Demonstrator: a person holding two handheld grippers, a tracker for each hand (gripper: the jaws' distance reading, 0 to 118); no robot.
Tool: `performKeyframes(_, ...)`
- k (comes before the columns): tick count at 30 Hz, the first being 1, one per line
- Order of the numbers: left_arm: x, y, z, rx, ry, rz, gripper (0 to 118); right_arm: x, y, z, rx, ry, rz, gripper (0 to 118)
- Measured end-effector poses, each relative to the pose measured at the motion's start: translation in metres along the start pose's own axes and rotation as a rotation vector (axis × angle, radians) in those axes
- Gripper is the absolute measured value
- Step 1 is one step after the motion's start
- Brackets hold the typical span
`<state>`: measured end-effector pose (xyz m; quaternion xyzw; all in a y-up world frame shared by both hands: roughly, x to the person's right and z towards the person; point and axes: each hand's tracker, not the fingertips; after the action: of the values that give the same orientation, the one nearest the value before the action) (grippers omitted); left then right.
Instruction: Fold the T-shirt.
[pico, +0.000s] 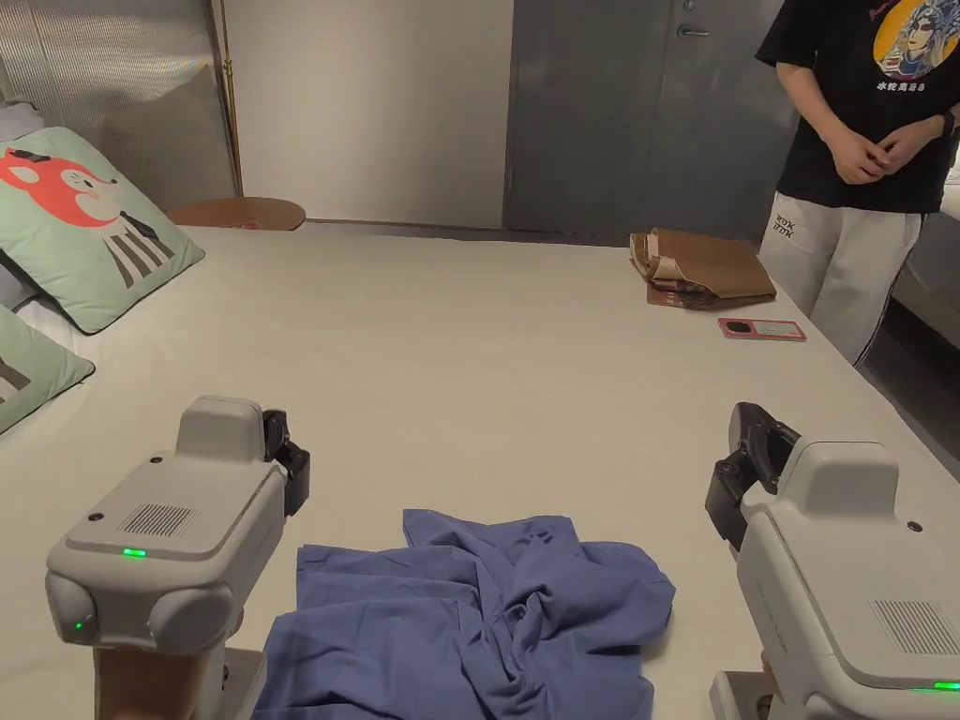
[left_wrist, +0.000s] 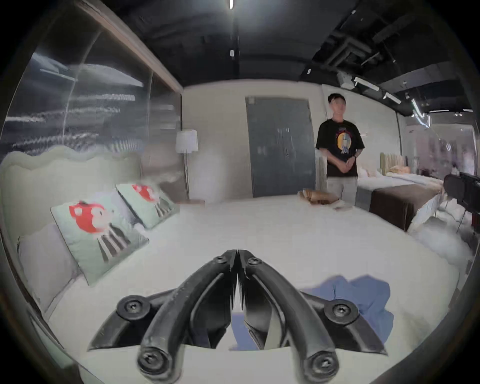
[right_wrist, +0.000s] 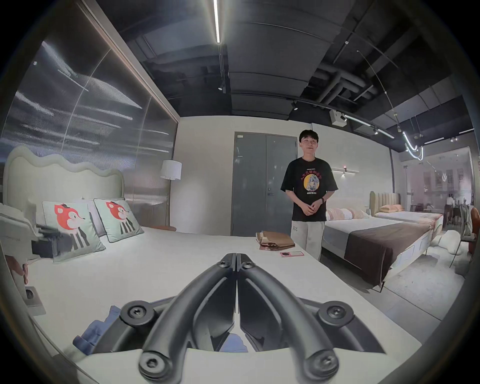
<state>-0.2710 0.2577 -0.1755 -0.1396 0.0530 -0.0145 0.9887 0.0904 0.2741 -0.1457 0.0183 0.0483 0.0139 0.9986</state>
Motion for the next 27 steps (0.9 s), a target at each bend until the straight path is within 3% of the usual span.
performKeyframes(3, -0.008, -0.019, -0.014, -0.207, -0.053, 0.041, 0, 0.0, -0.003, -0.001, -0.006, -0.001, -0.002, 1)
performKeyframes(11, -0.027, -0.1, -0.025, -0.518, -0.111, 0.18, 0, 0.003, -0.019, -0.008, -0.041, 0.004, -0.002, 1)
performKeyframes(12, -0.028, -0.109, -0.025, -0.544, -0.111, 0.193, 6, 0.002, -0.02, -0.008, -0.045, 0.004, 0.0, 1)
performKeyframes(13, -0.029, -0.115, -0.025, -0.562, -0.104, 0.192, 18, 0.003, -0.022, -0.008, -0.048, 0.005, -0.001, 1)
performKeyframes(15, -0.031, -0.13, -0.024, -0.589, -0.082, 0.204, 67, 0.003, -0.026, -0.01, -0.057, 0.005, -0.004, 1)
performKeyframes(17, -0.032, -0.139, -0.024, -0.607, -0.065, 0.224, 99, 0.002, -0.026, -0.009, -0.065, 0.008, -0.006, 1)
performKeyframes(22, -0.025, -0.151, -0.022, -0.641, -0.054, 0.21, 97, 0.002, -0.027, -0.009, -0.081, 0.013, -0.005, 1)
performKeyframes(24, -0.02, -0.157, -0.023, -0.645, -0.054, 0.189, 72, 0.002, -0.028, -0.009, -0.085, 0.016, -0.007, 1)
performKeyframes(26, -0.013, -0.164, -0.024, -0.662, -0.058, 0.165, 34, 0.001, -0.028, -0.007, -0.09, 0.016, -0.004, 1)
performKeyframes(27, -0.01, -0.169, -0.026, -0.679, -0.054, 0.155, 29, 0.001, -0.029, -0.006, -0.093, 0.018, -0.003, 1)
